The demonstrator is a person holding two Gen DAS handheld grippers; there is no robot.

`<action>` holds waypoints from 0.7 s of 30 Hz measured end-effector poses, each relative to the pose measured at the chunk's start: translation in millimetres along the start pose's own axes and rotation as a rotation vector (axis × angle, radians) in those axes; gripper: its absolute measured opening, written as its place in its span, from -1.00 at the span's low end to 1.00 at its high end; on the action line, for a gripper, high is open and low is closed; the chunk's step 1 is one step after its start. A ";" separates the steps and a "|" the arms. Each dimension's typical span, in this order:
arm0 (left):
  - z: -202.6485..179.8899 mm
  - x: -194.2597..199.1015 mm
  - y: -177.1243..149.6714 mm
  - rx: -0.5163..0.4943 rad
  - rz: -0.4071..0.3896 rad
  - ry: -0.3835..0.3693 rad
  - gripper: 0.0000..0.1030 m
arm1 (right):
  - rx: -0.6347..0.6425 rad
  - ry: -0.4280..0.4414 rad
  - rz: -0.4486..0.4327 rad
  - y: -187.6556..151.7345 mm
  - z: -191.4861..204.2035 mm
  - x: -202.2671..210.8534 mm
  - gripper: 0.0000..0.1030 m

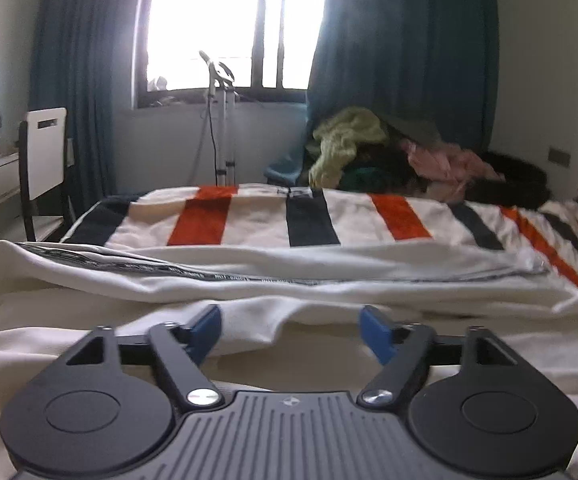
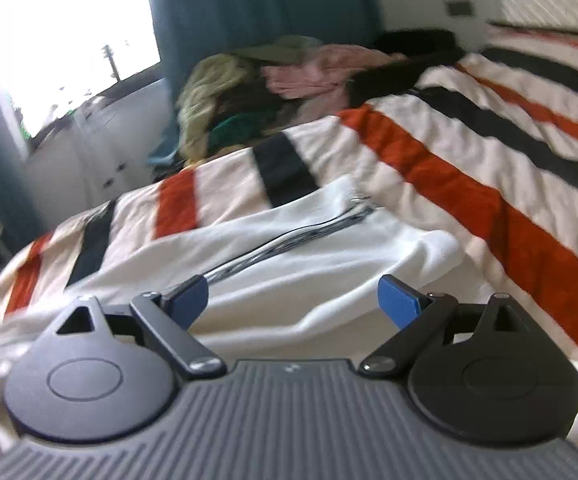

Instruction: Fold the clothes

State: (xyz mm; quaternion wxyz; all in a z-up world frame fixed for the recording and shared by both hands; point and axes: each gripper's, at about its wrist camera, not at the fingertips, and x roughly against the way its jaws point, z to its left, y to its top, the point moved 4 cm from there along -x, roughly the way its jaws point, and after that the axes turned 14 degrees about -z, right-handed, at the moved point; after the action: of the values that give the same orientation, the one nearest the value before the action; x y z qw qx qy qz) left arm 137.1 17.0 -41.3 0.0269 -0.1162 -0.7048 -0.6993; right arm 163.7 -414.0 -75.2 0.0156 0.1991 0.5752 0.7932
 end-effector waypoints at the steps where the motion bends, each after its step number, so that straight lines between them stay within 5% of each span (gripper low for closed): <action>1: -0.1 6.5 3.2 0.001 -0.013 -0.002 0.58 | 0.028 0.024 -0.006 -0.8 9.9 10.1 0.80; 11: -14.9 60.3 8.1 -0.065 -0.066 0.012 0.76 | 0.113 0.153 -0.079 -25.7 56.8 107.8 0.80; 21: -28.1 79.8 -7.1 -0.064 -0.051 -0.008 0.91 | 0.149 0.131 -0.096 -27.0 58.2 116.1 0.81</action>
State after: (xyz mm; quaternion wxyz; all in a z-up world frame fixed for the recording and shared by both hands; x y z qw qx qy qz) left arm 54.7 -0.7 -31.7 0.0022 -0.1018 -0.6848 -0.7216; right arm 70.8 -322.7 -50.3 0.0010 0.1199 0.6414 0.7578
